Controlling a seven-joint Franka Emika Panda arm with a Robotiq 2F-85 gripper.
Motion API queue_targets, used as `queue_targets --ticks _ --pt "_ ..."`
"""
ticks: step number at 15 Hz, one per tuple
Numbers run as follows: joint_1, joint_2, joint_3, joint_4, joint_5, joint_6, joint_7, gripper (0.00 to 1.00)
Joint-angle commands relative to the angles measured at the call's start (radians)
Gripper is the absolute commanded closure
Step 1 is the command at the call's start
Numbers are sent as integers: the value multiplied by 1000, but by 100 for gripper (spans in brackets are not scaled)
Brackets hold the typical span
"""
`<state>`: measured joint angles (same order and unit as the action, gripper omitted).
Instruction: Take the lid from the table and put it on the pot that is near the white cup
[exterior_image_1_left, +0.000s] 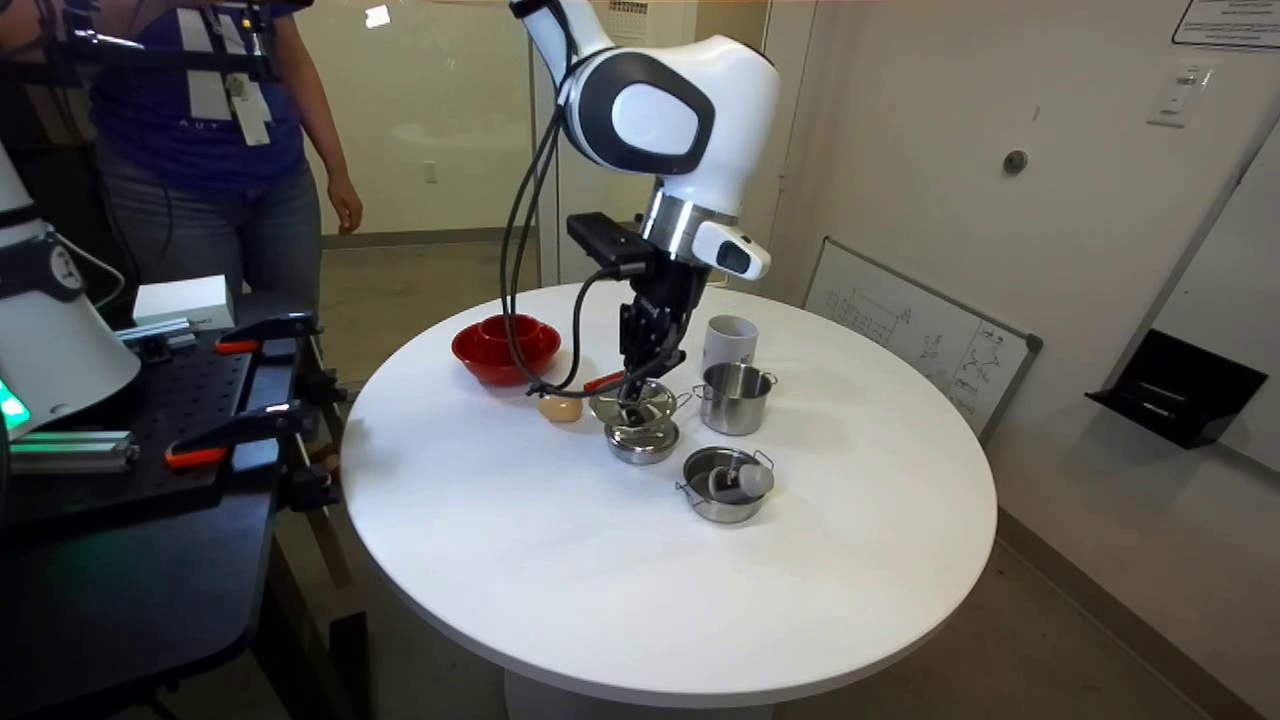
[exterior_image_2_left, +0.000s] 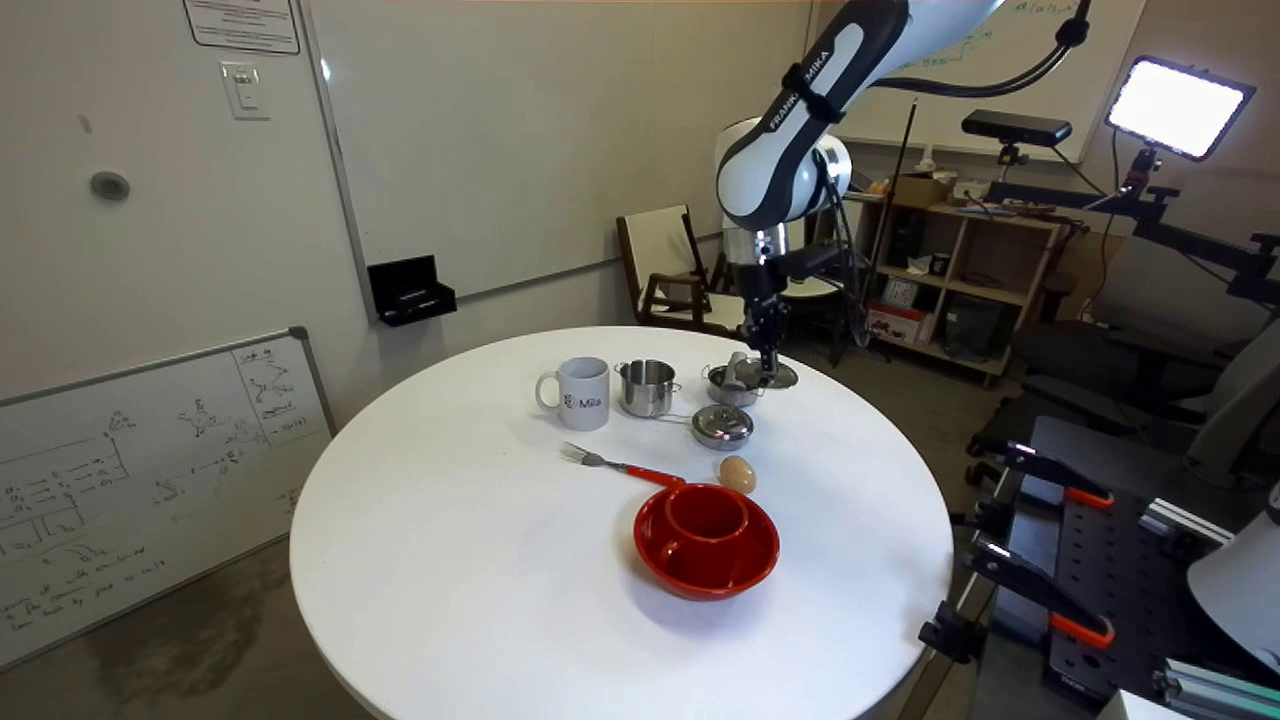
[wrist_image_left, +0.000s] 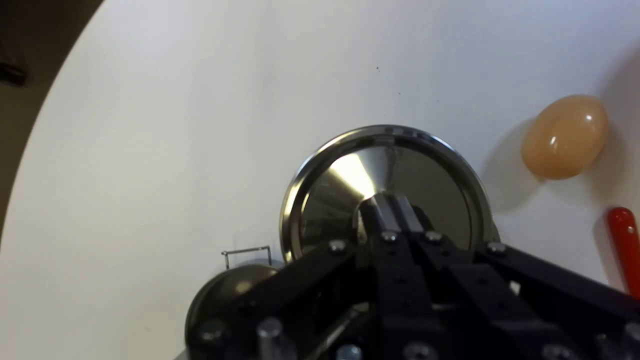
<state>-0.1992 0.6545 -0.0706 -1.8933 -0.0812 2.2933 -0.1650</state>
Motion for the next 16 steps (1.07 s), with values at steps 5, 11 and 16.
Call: queue_targets --ticks 5,11,16 --pt "61 105 25 234 -28 -146 -62 100" --pt "99 267 24 478 -89 -179 -116 100" --pt "109 364 30 623 -111 -179 -169 100"
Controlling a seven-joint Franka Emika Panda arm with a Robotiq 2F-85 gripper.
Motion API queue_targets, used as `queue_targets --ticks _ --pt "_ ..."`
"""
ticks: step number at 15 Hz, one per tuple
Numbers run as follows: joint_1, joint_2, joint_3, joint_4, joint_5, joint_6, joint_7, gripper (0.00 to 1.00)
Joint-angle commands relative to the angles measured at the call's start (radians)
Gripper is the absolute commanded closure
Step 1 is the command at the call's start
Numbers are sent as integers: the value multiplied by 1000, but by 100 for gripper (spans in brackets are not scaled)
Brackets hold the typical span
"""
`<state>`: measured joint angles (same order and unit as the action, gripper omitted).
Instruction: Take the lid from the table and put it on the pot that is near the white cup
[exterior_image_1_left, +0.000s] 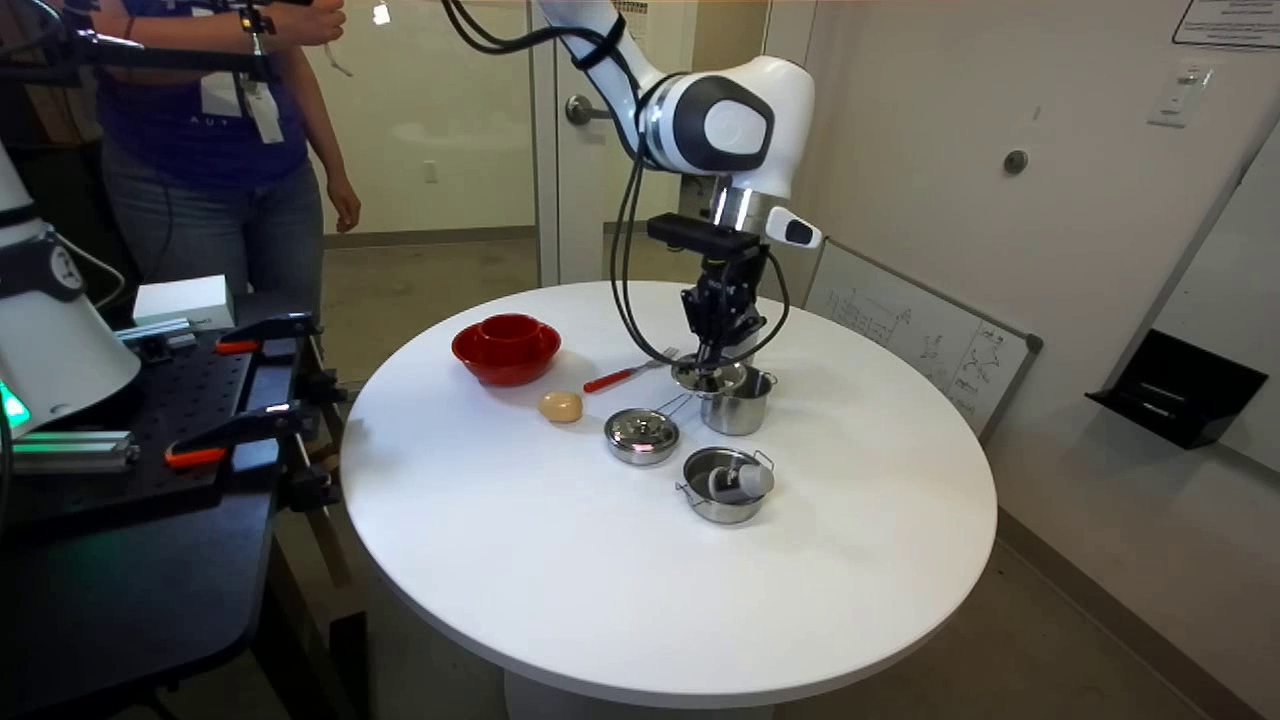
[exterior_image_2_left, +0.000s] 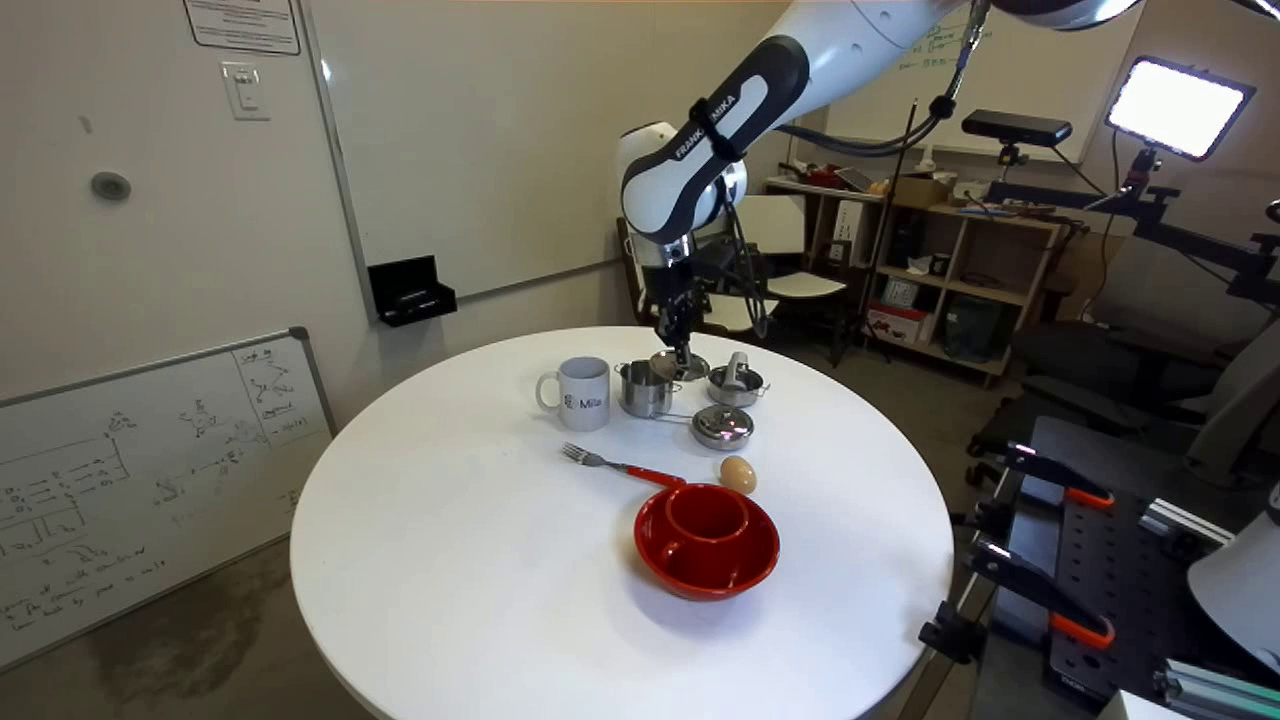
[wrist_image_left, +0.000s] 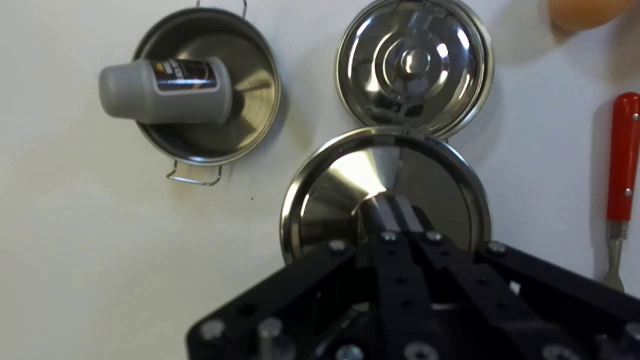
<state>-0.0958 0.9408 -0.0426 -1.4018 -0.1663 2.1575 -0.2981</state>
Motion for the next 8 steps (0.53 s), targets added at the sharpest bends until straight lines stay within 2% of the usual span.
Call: queue_targets --ticks 1,8 --pt "7 96 3 161 -26 -52 -44 100" --pt "19 205 2 361 -35 -173 -104 100"
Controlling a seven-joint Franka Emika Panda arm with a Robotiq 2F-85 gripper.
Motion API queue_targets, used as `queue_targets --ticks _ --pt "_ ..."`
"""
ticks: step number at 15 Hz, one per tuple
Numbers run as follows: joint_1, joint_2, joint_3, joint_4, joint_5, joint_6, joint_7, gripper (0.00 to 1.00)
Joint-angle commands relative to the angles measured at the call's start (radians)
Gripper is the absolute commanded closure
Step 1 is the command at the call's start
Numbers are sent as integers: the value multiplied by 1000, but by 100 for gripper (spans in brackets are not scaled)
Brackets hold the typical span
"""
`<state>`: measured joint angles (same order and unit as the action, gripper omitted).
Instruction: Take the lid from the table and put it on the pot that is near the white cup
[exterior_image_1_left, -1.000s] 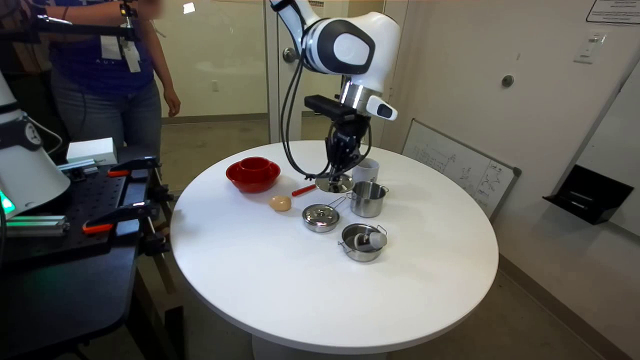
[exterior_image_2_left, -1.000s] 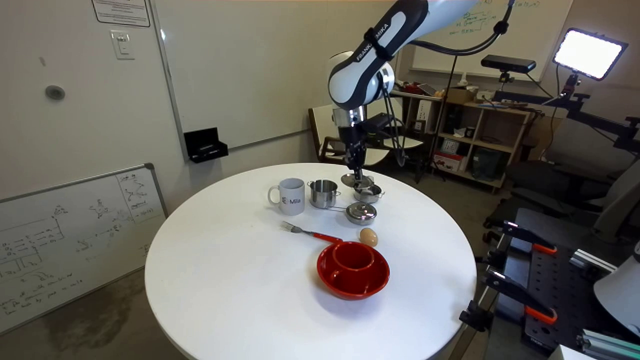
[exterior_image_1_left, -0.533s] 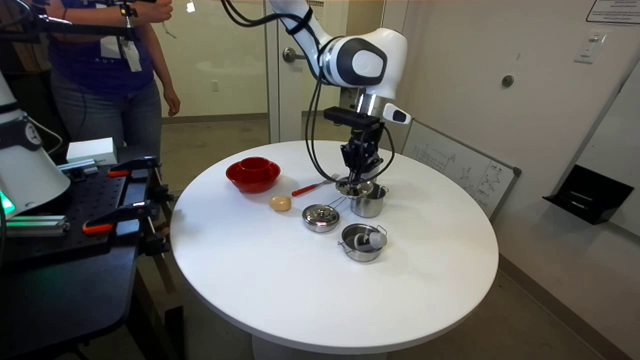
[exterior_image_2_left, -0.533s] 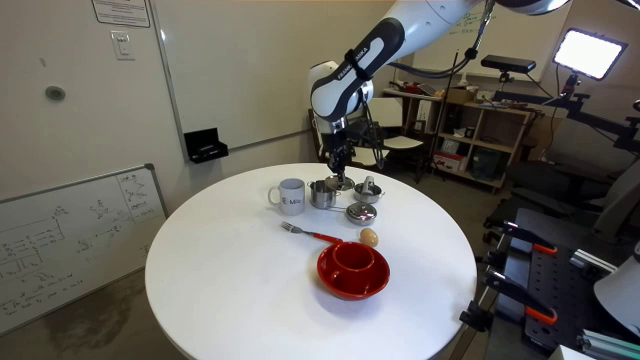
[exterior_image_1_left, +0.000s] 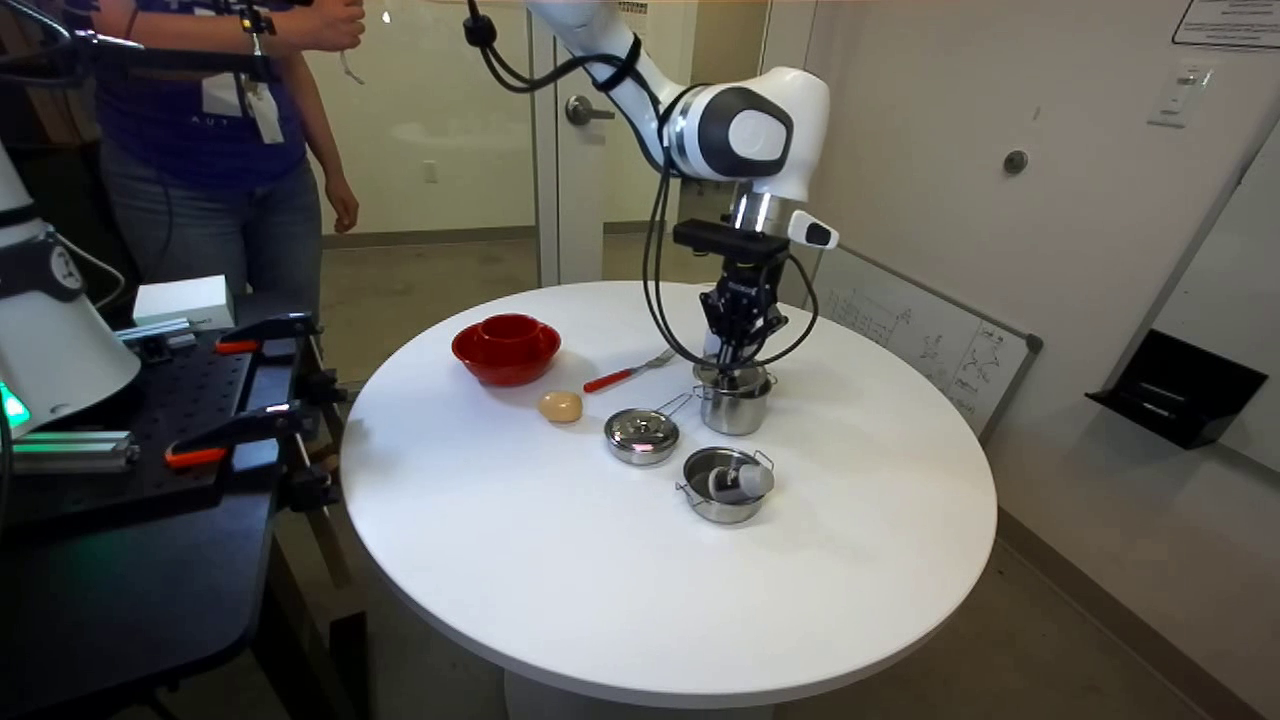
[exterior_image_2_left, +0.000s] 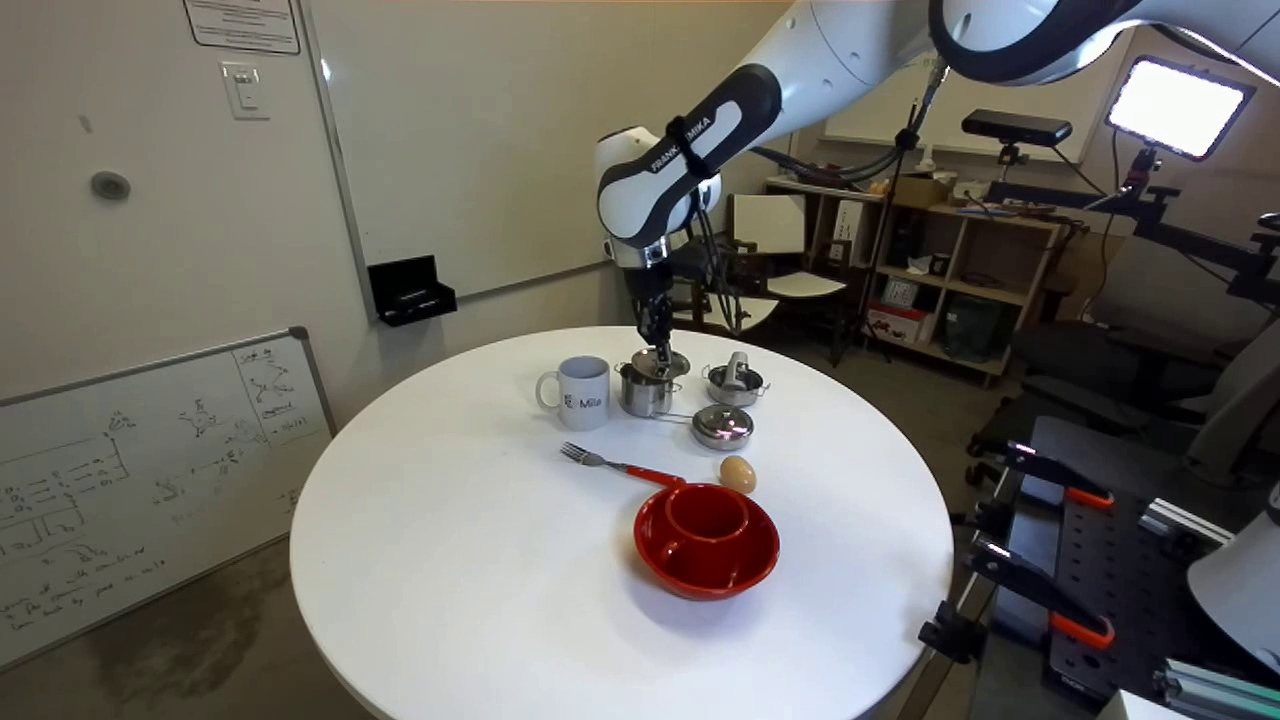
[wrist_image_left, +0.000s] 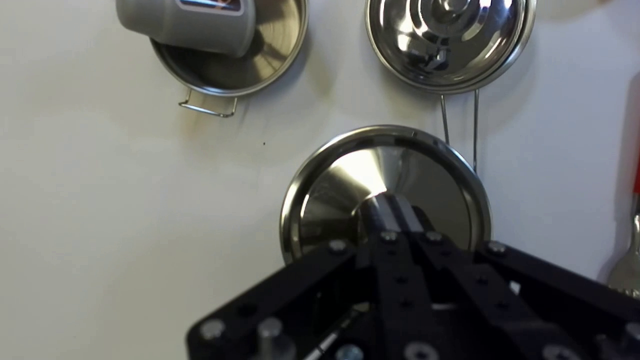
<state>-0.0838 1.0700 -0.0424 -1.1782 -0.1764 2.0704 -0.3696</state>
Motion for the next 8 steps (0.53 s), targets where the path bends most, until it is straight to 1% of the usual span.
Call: queue_targets --ticks 1,8 --pt "10 90 2 162 -26 -107 -42 100" --pt "17 187 2 305 -30 -195 -86 100"
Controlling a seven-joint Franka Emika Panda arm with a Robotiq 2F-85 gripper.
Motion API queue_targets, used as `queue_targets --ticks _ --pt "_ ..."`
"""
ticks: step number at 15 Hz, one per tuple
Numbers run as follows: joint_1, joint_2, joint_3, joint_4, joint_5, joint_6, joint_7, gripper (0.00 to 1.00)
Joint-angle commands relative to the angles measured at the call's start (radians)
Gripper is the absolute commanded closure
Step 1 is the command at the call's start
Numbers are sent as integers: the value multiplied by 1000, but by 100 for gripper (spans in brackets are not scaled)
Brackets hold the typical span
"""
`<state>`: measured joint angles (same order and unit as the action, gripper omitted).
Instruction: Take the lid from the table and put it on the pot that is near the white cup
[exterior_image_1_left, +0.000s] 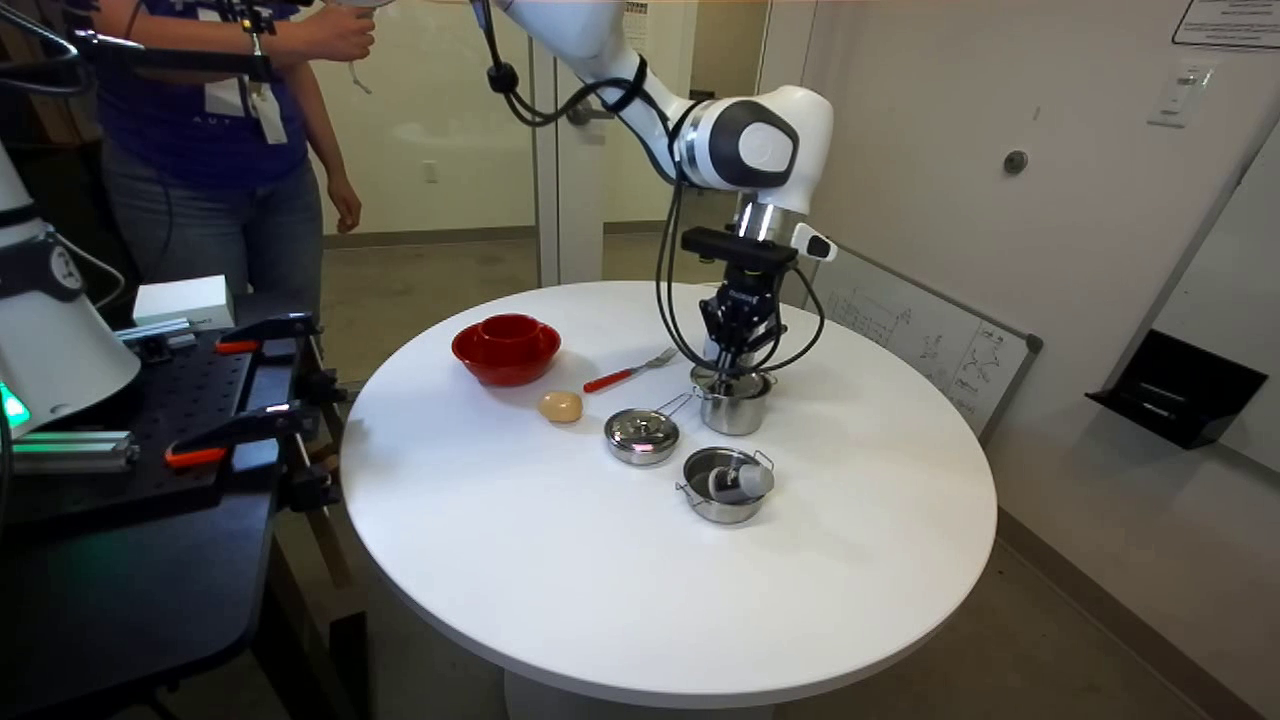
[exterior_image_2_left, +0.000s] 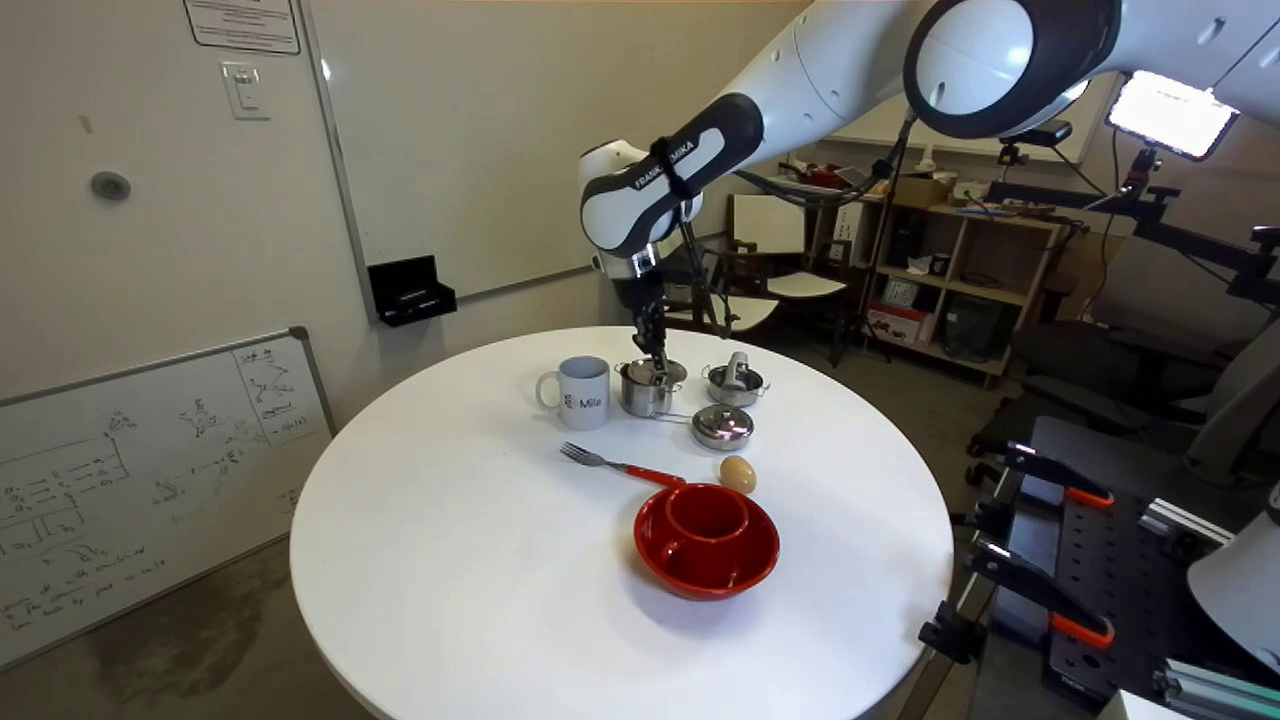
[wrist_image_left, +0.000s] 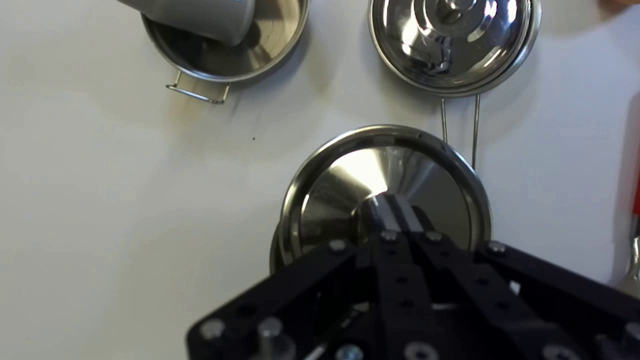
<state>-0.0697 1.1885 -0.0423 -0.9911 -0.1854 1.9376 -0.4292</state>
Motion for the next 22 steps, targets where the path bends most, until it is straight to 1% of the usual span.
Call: queue_targets --ticks 1,5,22 --pt "4 81 1 137 -21 -72 -30 100" --pt "7 118 -1 206 -21 -113 -40 100" --pt "18 217 -10 408 -22 -232 -83 100"
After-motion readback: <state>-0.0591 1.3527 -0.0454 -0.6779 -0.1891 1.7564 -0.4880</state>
